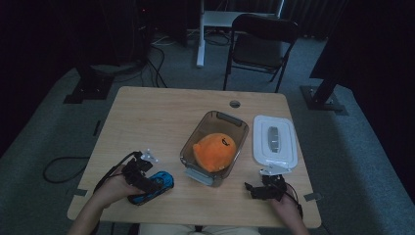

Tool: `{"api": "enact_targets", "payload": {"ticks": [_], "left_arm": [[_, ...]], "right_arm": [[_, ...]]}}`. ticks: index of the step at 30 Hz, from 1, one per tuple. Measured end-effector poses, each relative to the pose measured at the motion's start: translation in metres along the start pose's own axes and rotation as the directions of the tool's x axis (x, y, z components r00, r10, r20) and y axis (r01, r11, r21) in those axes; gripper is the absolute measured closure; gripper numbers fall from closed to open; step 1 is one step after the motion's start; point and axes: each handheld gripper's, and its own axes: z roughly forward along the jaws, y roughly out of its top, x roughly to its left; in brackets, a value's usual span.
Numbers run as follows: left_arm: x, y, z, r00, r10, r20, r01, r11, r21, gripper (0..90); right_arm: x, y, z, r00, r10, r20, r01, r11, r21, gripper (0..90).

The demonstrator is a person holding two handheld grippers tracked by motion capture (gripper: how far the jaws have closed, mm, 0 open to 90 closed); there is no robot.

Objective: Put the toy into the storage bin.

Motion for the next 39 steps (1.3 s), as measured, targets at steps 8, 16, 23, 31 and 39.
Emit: {"api": "enact_targets", "payload": {"ticks": [8,16,23,31,39], "left_arm": [[0.000,-0.016,0.013,0.9999,-0.014,0.010,0.013,0.9991,0.039,10.9],[0.001,-0.023,0.023,0.9986,0.053,-0.006,-0.052,0.9957,0.077,11.1],[0.002,-0.026,0.029,0.9972,0.074,-0.010,-0.073,0.9937,0.084,14.8],[0.003,-0.027,0.032,0.9971,0.075,-0.011,-0.074,0.9936,0.086,18.0],[-0.001,-0.026,0.032,0.9949,0.101,-0.012,-0.100,0.9932,0.060,26.2]], "right_arm": [[0.000,0.000,0.000,1.0000,0.001,-0.001,-0.001,1.000,0.001,12.3],[0.000,0.000,0.000,1.0000,0.002,0.001,-0.002,1.000,0.000,12.3],[0.000,0.001,0.001,1.0000,0.004,0.002,-0.004,1.000,0.002,12.3],[0.004,0.010,0.001,0.9999,0.007,-0.008,-0.007,1.000,-0.003,12.6],[0.015,0.022,0.007,0.9999,-0.004,-0.015,0.004,1.000,-0.021,12.6]]}}
